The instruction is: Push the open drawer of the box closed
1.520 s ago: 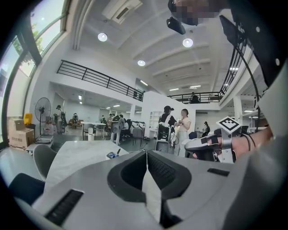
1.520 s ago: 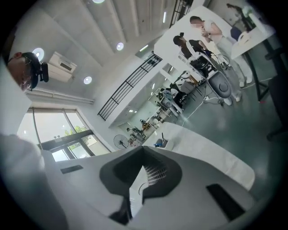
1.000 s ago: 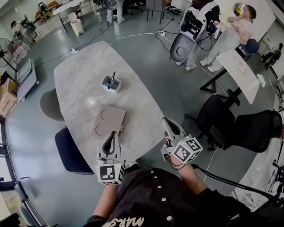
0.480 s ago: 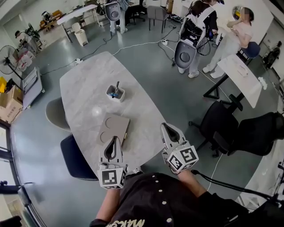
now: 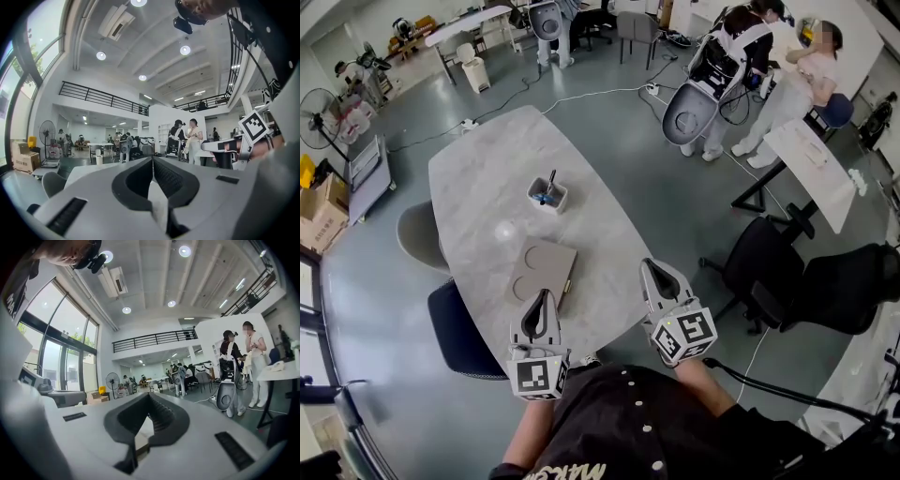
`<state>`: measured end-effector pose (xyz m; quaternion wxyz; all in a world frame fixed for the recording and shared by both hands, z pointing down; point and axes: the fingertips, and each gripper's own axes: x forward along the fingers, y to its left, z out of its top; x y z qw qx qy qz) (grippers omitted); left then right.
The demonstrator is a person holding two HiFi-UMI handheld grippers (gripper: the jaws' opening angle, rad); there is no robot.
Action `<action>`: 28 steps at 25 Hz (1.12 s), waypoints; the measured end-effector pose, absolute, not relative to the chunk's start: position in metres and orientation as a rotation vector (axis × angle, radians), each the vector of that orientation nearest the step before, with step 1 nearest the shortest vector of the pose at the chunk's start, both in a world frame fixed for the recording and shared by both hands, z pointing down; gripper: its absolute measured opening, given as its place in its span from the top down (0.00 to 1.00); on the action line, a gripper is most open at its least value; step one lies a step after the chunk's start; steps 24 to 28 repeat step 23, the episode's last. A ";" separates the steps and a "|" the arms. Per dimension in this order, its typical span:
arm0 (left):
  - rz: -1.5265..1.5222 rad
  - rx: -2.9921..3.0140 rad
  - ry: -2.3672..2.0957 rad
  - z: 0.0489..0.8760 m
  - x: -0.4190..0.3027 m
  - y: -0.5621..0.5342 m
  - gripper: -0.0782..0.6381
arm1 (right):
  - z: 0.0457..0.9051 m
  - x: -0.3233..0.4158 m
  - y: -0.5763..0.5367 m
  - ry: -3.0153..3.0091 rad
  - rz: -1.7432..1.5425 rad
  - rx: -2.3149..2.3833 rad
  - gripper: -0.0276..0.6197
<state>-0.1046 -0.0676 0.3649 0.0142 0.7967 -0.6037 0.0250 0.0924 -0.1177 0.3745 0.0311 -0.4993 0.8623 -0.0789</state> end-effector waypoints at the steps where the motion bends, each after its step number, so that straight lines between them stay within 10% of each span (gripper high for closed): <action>1: 0.078 2.482 -1.879 0.365 -0.105 -0.068 0.87 | 0.374 0.092 -0.118 2.654 -0.242 -1.535 0.96; 28: 0.083 2.486 -1.864 0.369 -0.106 -0.063 0.87 | 0.358 0.080 -0.113 2.662 -0.170 -1.525 0.96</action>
